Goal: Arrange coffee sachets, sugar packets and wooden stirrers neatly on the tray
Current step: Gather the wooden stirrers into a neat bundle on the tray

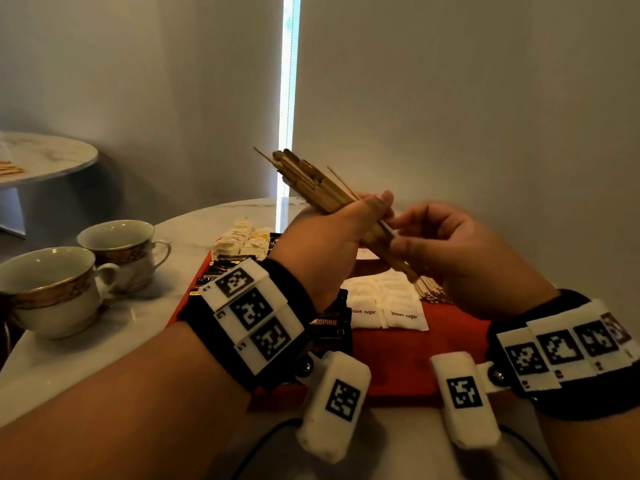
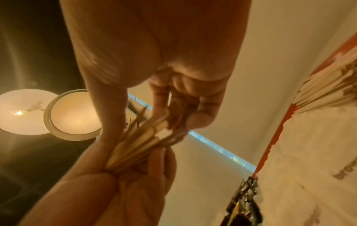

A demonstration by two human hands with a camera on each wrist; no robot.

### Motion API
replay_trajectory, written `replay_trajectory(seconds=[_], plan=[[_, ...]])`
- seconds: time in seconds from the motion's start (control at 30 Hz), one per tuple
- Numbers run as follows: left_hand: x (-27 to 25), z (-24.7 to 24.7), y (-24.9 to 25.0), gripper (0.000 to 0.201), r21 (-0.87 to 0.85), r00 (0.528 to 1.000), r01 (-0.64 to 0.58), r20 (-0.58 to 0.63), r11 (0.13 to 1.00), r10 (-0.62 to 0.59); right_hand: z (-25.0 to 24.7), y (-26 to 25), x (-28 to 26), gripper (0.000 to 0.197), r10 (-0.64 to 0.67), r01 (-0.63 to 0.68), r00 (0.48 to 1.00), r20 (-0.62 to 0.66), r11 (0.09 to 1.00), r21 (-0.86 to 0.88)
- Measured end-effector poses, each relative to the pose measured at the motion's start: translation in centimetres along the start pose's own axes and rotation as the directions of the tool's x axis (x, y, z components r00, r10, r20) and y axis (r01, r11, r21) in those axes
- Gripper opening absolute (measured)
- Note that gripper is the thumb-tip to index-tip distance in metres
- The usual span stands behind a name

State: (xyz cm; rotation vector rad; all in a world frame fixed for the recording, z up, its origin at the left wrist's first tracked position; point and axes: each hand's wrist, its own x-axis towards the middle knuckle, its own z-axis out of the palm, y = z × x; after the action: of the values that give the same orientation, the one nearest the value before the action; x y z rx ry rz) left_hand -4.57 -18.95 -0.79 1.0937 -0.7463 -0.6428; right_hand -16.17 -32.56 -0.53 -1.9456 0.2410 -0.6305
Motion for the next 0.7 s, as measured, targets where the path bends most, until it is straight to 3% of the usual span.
replay_trajectory(seconds=[0.1, 0.17, 0.23, 0.33, 0.43, 0.5, 0.6, 0.7], plan=[[-0.2, 0.3, -0.4, 0.028, 0.087, 0.999, 0.04, 0.021, 0.995, -0.042, 0.7, -0.4, -0.2, 0.032, -0.035, 0.04, 0.994, 0.105, 0.998, -0.049], [-0.3, 0.5, -0.5, 0.03, 0.128, 0.999, 0.041, 0.02, 0.991, -0.044, 1.3, -0.5, -0.2, 0.036, -0.03, 0.037, 0.987, 0.159, 0.999, -0.039], [-0.3, 0.4, -0.5, 0.032, 0.159, 0.998, 0.059, -0.004, 0.985, -0.059, 1.6, -0.5, -0.3, 0.039, -0.029, 0.057, 0.981, 0.194, 0.989, -0.138], [-0.4, 0.4, 0.1, 0.042, 0.225, 0.995, 0.1, -0.015, 0.969, -0.099, 1.9, -0.5, -0.6, 0.025, -0.005, 0.059, 0.976, 0.22, 0.97, -0.236], [-0.3, -0.2, 0.7, 0.041, 0.362, 0.999, 0.038, -0.016, 0.931, -0.034, 2.2, -0.5, -0.9, 0.012, 0.054, -0.041, 0.96, 0.276, 0.998, -0.052], [-0.3, -0.4, 1.0, 0.041, 0.244, 0.998, 0.018, 0.049, 0.97, -0.03, 2.5, -0.6, -0.9, 0.002, 0.098, -0.154, 0.939, 0.329, 0.977, 0.15], [-0.3, -0.4, 1.0, 0.036, -0.07, 0.999, 0.04, 0.04, 0.997, -0.037, 3.0, -0.6, -0.9, 0.006, 0.139, -0.331, 0.881, 0.452, 0.864, 0.379], [-0.3, 0.2, 0.9, 0.03, -0.121, 0.999, 0.04, -0.023, 0.992, -0.043, 3.4, -0.3, -1.0, 0.01, 0.125, -0.375, 0.847, 0.516, 0.83, 0.414]])
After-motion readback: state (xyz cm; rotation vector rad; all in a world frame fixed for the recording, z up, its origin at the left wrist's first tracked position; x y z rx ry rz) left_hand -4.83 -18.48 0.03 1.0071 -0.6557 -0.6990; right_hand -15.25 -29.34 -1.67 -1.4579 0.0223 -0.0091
